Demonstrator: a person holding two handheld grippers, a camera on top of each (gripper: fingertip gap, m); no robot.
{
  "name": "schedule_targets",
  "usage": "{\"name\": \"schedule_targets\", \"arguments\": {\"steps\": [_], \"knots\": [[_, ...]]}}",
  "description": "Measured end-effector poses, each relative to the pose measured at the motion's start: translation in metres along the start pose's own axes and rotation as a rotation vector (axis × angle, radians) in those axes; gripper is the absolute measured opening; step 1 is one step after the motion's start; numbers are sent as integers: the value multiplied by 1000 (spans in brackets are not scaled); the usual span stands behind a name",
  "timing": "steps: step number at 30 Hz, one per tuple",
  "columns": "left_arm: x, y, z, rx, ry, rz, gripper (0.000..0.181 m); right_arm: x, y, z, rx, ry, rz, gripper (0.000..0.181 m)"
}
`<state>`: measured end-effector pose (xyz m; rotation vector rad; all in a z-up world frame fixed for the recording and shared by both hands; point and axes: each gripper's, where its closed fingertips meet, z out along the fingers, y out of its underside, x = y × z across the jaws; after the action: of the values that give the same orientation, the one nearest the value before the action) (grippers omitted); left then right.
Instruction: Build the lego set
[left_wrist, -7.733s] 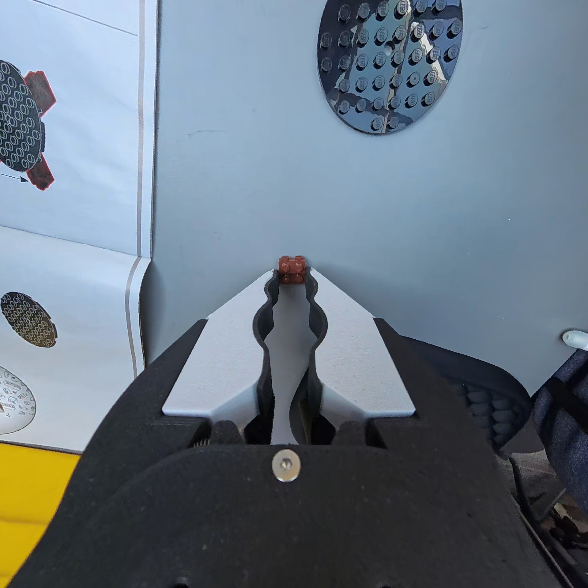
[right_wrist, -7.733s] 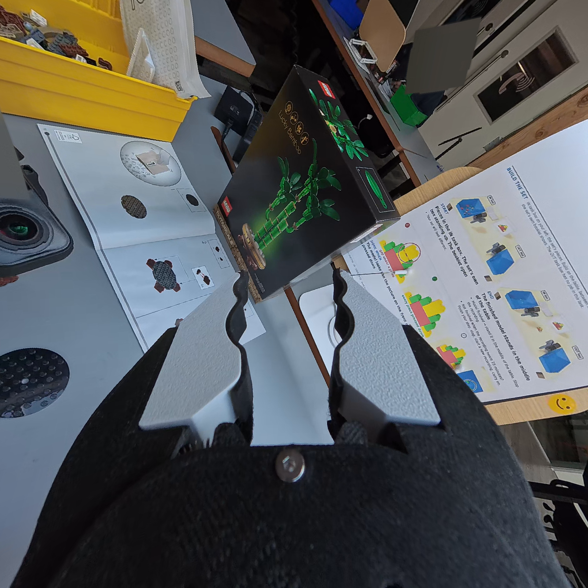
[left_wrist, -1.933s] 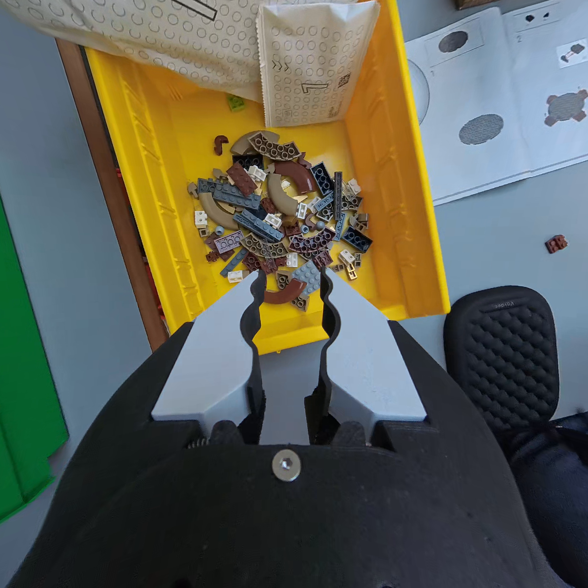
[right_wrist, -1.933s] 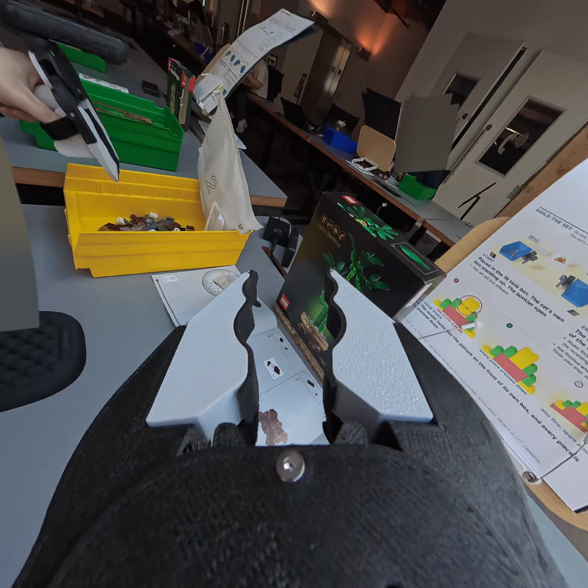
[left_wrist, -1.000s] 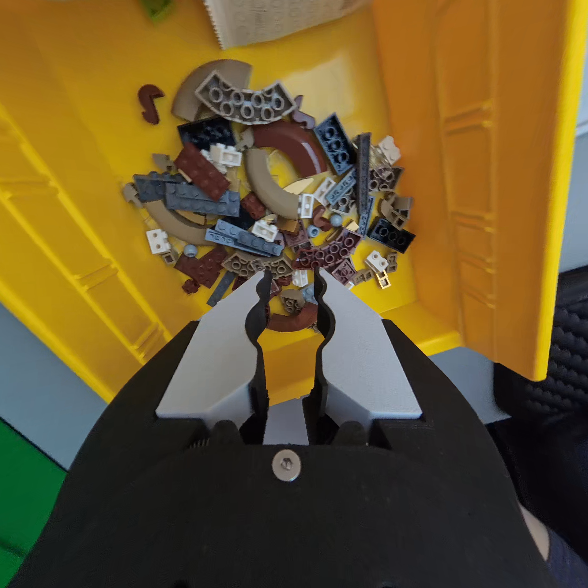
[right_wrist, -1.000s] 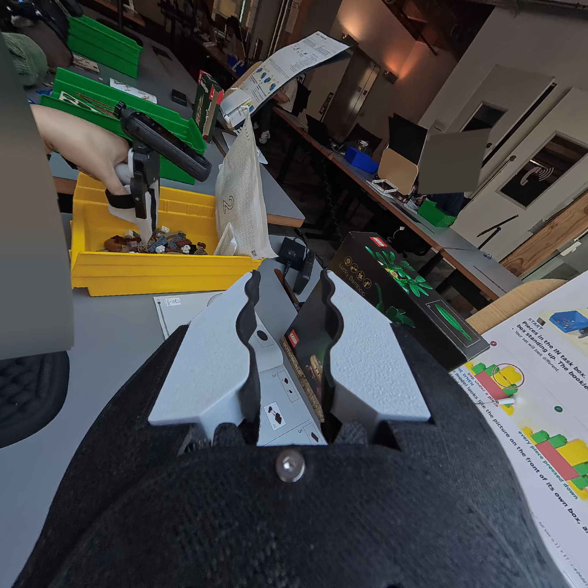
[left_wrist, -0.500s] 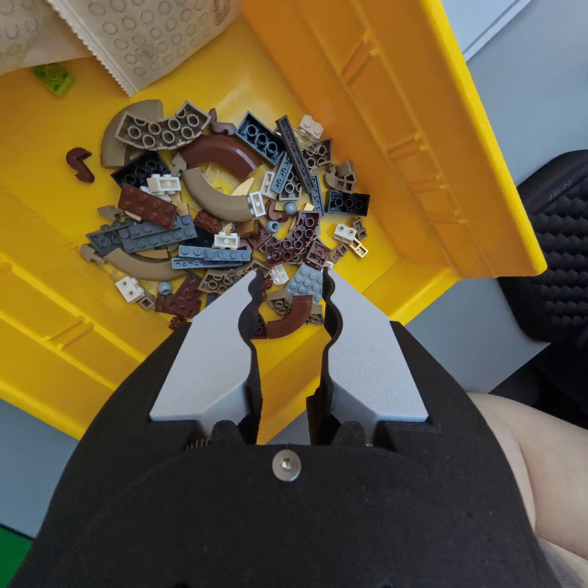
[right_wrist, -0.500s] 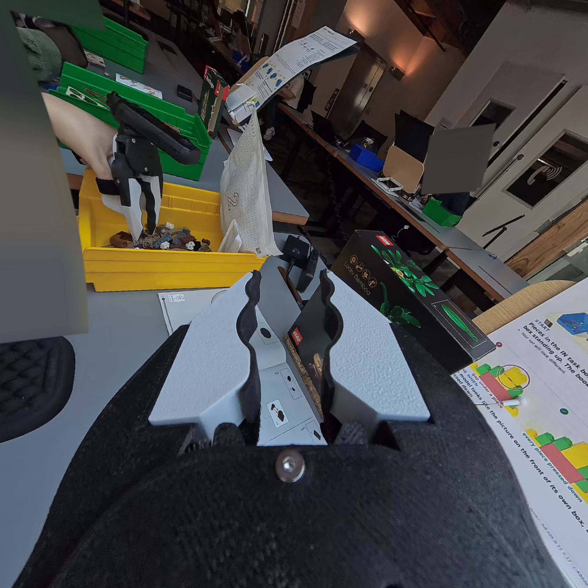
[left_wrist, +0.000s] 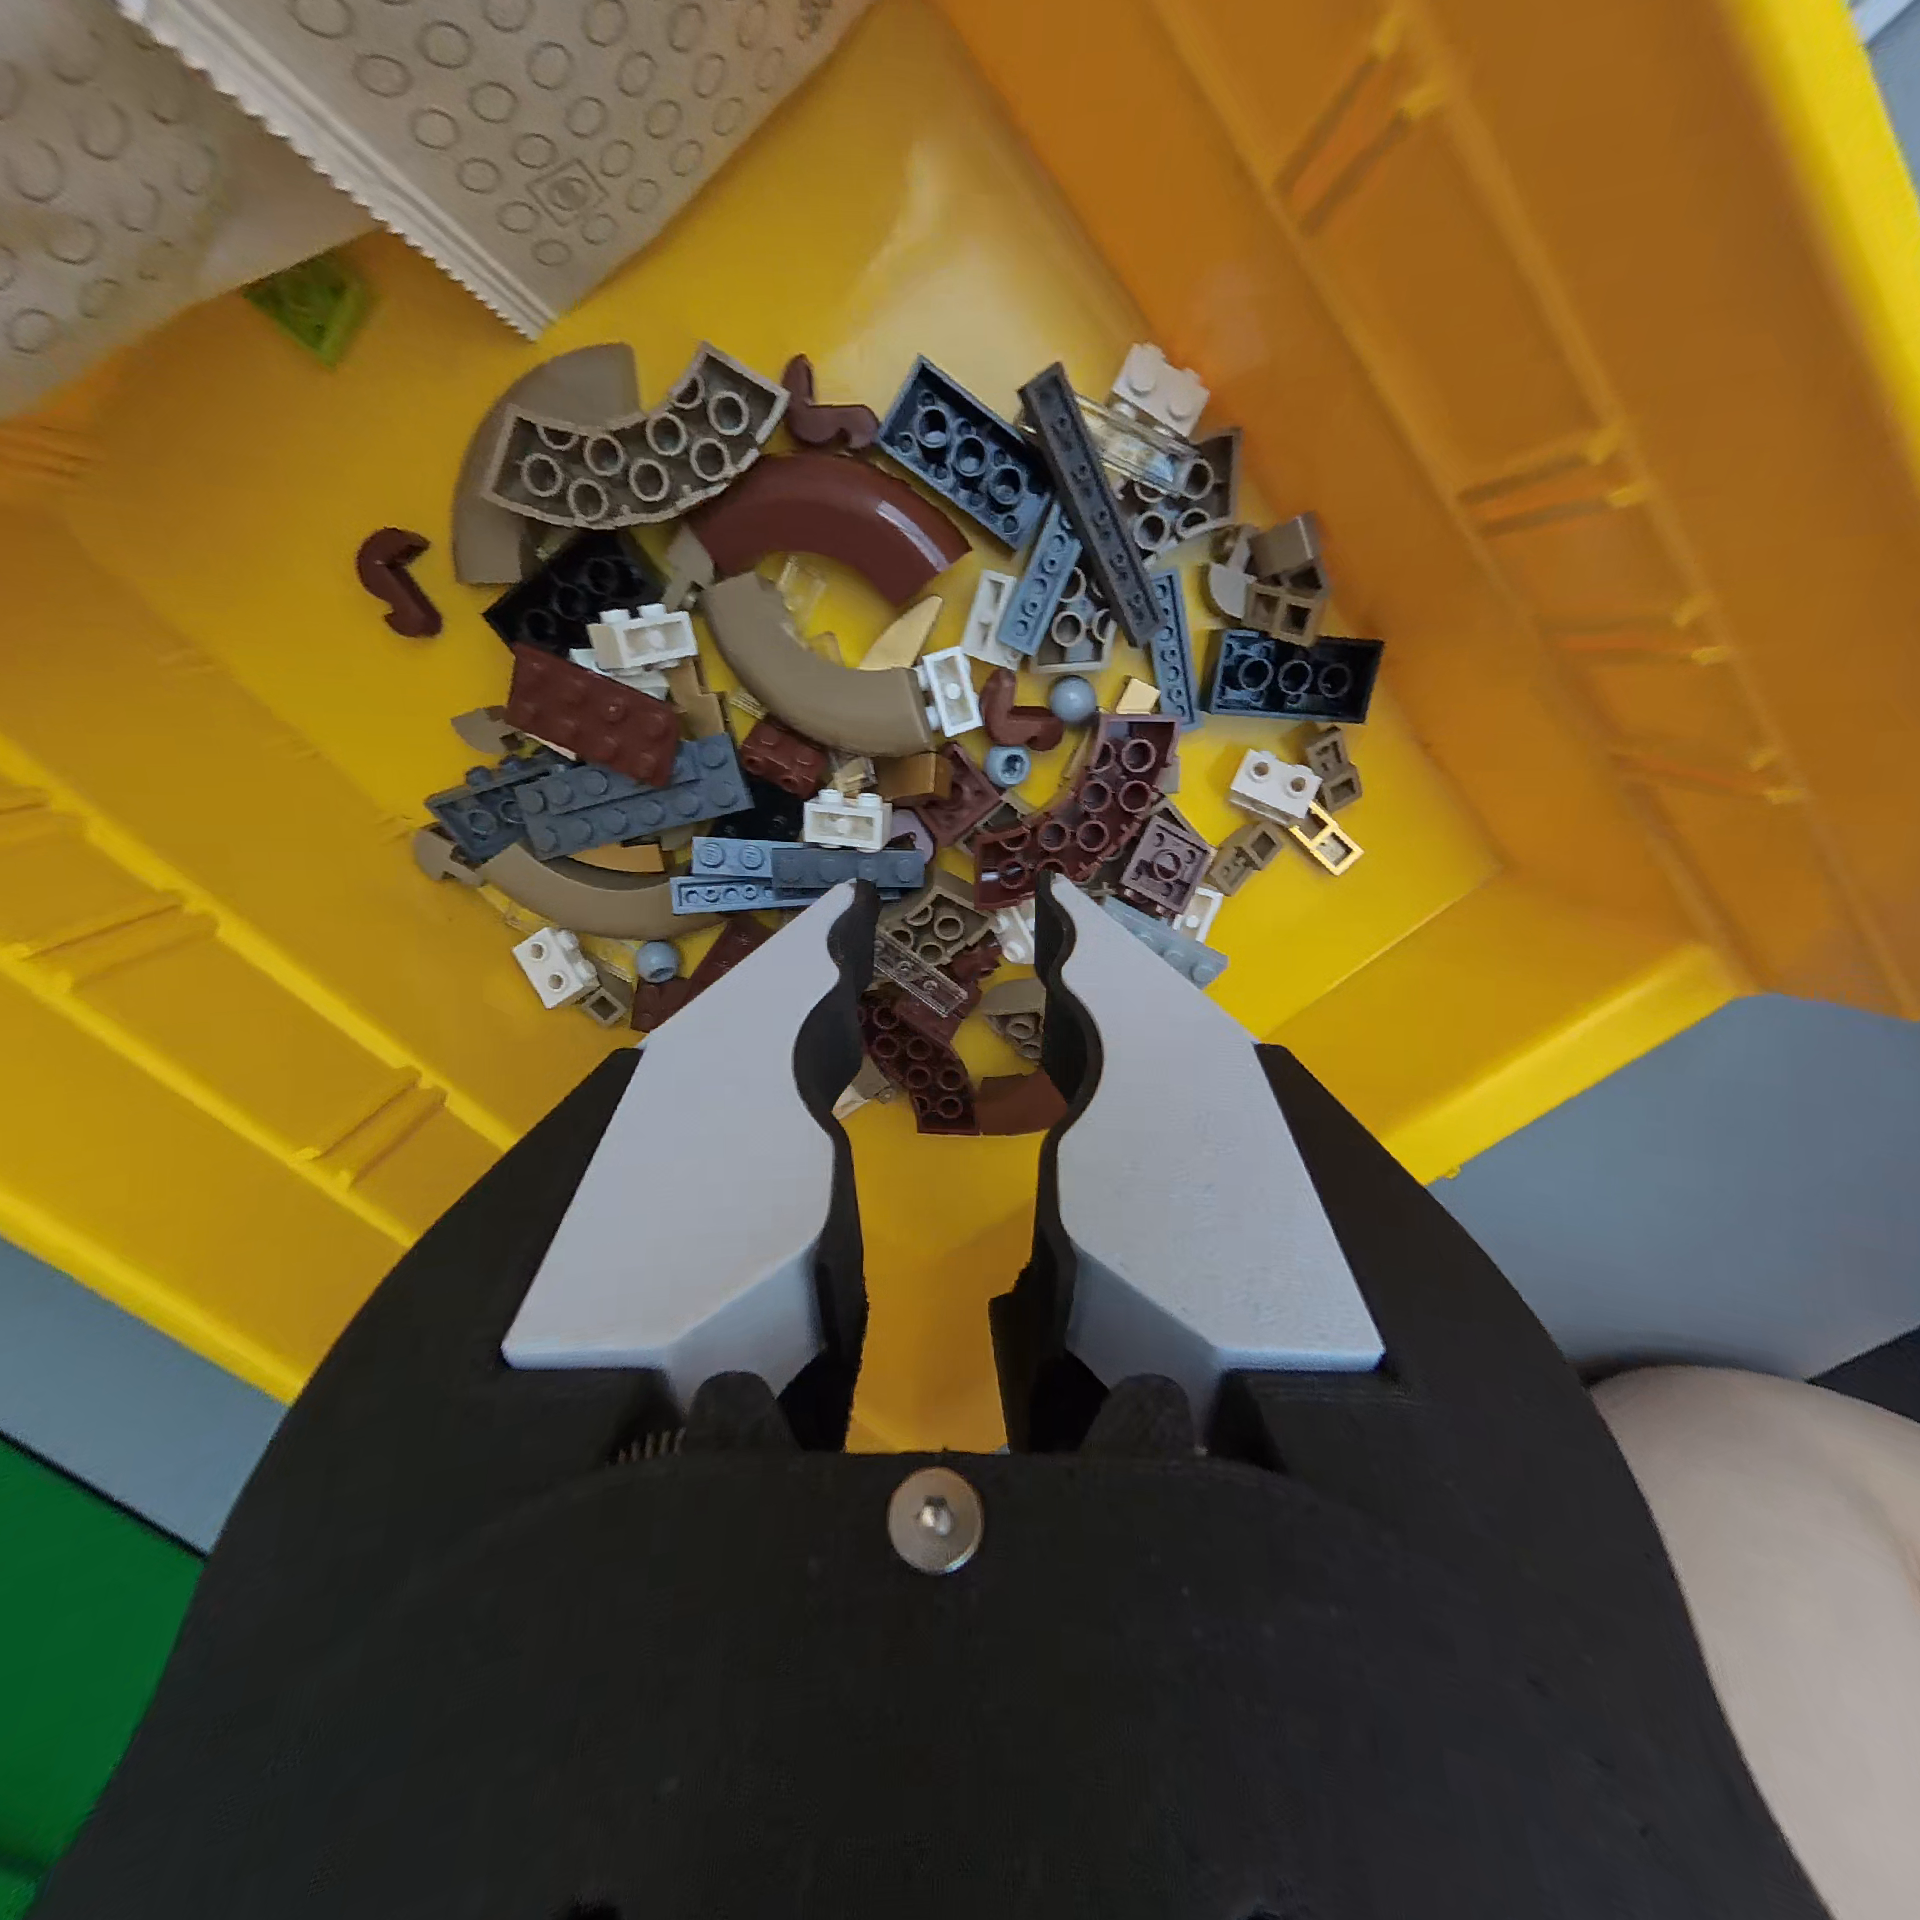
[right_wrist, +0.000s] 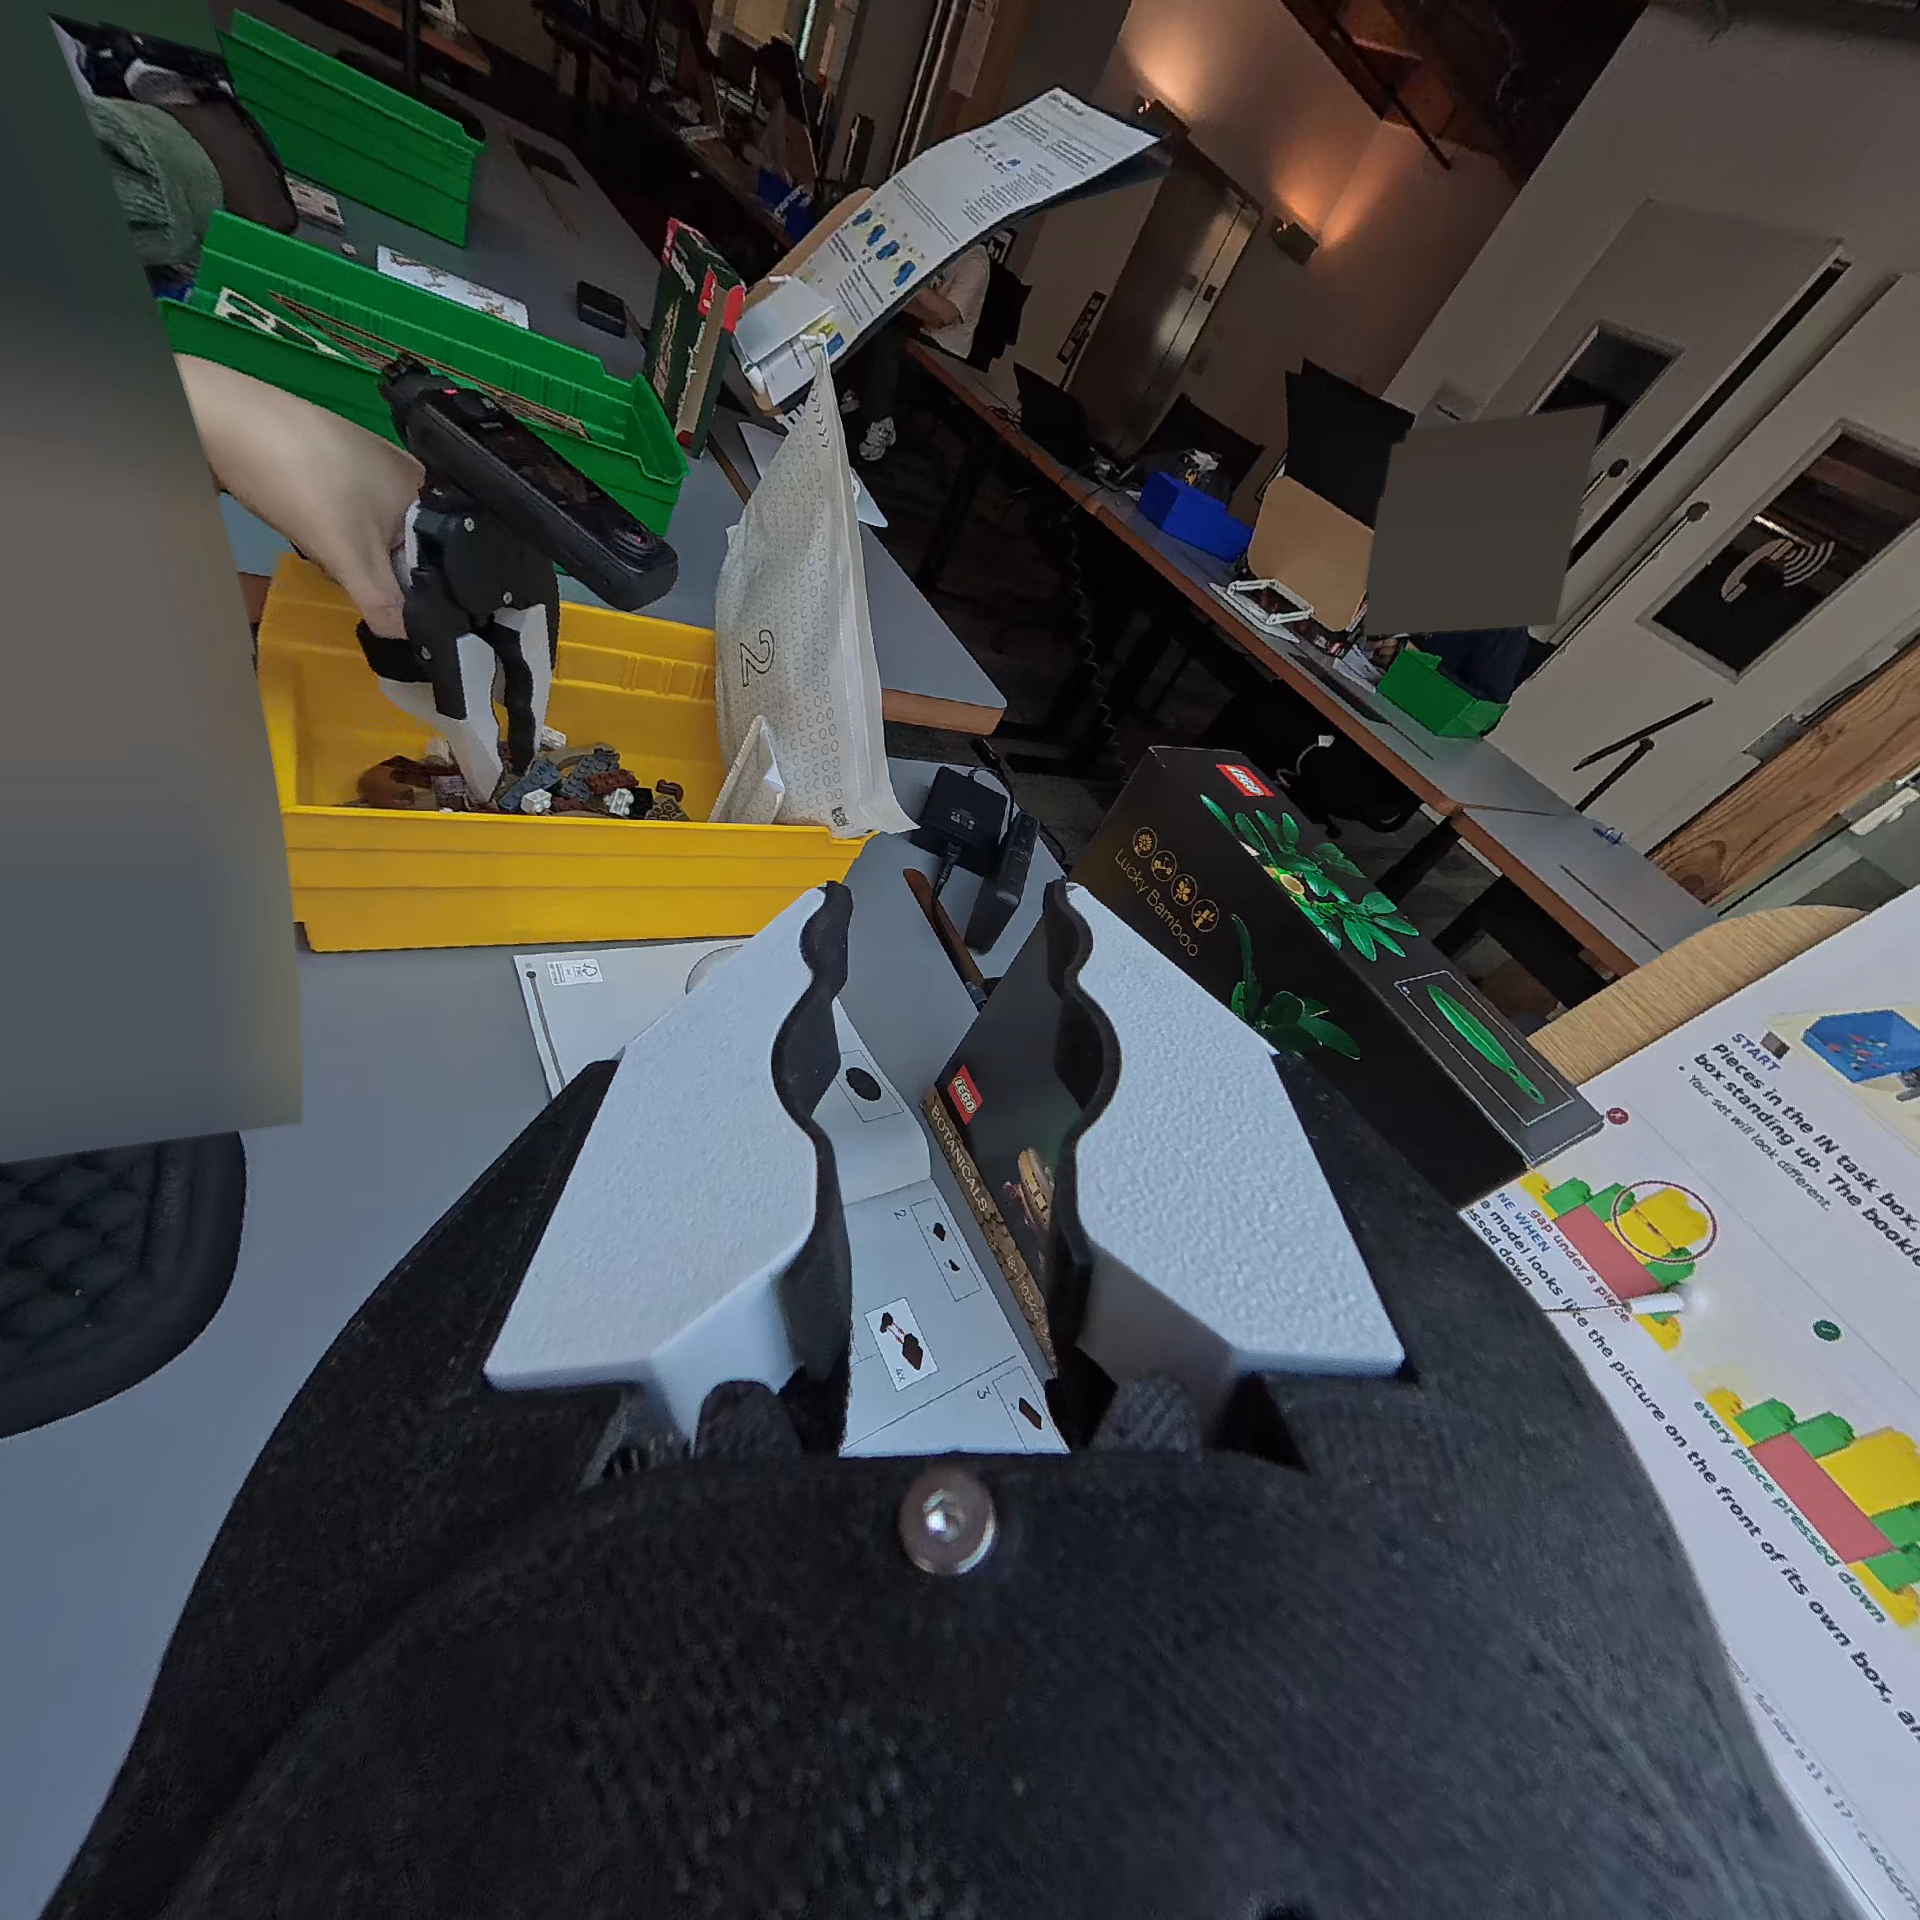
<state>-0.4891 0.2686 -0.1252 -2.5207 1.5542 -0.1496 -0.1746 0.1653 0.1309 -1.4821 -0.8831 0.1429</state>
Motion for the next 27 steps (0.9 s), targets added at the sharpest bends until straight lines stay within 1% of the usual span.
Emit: {"name": "schedule_targets", "arguments": {"steps": [3, 7, 9, 11, 12, 15, 19, 22, 25, 27], "knots": [[-5, 3, 7, -43, -16, -7, 22, 1, 0, -1, 0, 1, 2, 38], [4, 1, 12, -57, 43, -32, 23, 2, 1, -1, -2, -1, 5, 38], [14, 1, 7, -57, 80, -30, 25, 1, 2, 0, -7, -4, 4, 38], [37, 0, -1, -25, 168, 28, 22, 1, 4, 0, -14, -6, 1, 38], [46, 0, -2, -22, 197, 58, 24, 1, 4, 0, -16, -10, 1, 38], [55, 7, -1, -66, 205, 106, 21, 0, 5, 1, -20, -15, 4, 38], [47, 6, 1, -69, 164, 89, 26, -1, 7, 1, -30, -22, -2, 38], [42, 11, 2, -76, 147, 81, 28, -2, 6, 1, -30, -27, -5, 38], [33, 17, 6, -106, 112, 57, 35, -3, 7, 1, -34, -33, -7, 38], [33, 16, 7, -105, 117, 56, 35, -4, 9, 2, -40, -38, -10, 38]]}}
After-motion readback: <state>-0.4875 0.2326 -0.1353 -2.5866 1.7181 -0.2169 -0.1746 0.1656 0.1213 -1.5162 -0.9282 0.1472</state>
